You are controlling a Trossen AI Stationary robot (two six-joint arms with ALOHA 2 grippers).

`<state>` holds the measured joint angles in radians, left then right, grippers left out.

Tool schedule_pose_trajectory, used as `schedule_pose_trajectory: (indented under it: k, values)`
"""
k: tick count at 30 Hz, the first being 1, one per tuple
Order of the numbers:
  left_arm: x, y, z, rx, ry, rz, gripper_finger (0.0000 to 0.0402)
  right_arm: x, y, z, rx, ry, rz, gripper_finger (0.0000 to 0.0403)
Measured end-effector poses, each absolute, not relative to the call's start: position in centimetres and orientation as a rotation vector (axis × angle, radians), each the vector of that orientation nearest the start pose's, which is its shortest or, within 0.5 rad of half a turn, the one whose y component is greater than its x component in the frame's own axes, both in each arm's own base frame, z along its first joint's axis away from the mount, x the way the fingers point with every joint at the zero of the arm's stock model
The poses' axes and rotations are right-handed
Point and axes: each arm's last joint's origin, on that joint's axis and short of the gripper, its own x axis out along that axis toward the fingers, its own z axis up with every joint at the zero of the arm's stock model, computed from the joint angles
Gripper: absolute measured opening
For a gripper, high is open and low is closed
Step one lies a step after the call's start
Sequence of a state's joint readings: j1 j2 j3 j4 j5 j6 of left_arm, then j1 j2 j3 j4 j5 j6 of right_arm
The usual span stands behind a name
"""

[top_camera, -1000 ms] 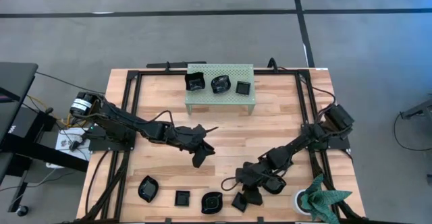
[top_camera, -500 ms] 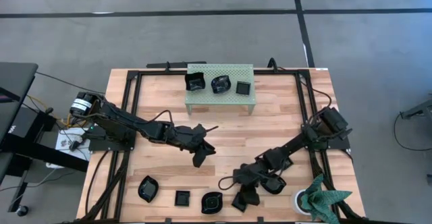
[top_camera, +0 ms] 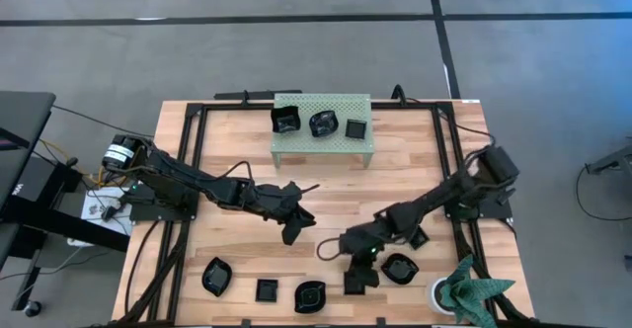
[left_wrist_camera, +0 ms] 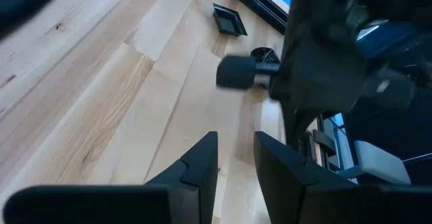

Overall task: Pick & Place Mini shaped plates
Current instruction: Stack the square plate on the square plate on the shelf

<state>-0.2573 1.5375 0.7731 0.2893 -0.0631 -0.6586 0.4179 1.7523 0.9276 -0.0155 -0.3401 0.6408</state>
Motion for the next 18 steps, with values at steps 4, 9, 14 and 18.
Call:
schedule_pose_trajectory:
  k: [4,9,14,18]
  values:
    - [30.6,-7.9,19.7,-0.569,0.513,-0.029,0.0097,29.5,12.3,19.0,0.487,1.026,0.367,0.0002]
    - [30.6,-7.8,19.7,-0.565,0.501,-0.012,0.0097,26.8,7.2,23.6,0.396,0.953,0.154,0.0002]
    - [30.7,-7.5,19.8,-0.568,0.492,-0.003,0.0097,24.6,1.2,27.1,0.298,0.790,-0.132,0.0002]
    - [30.8,-7.2,19.8,-0.572,0.487,0.008,0.0097,23.0,-3.6,28.8,0.267,0.692,-0.298,0.0001]
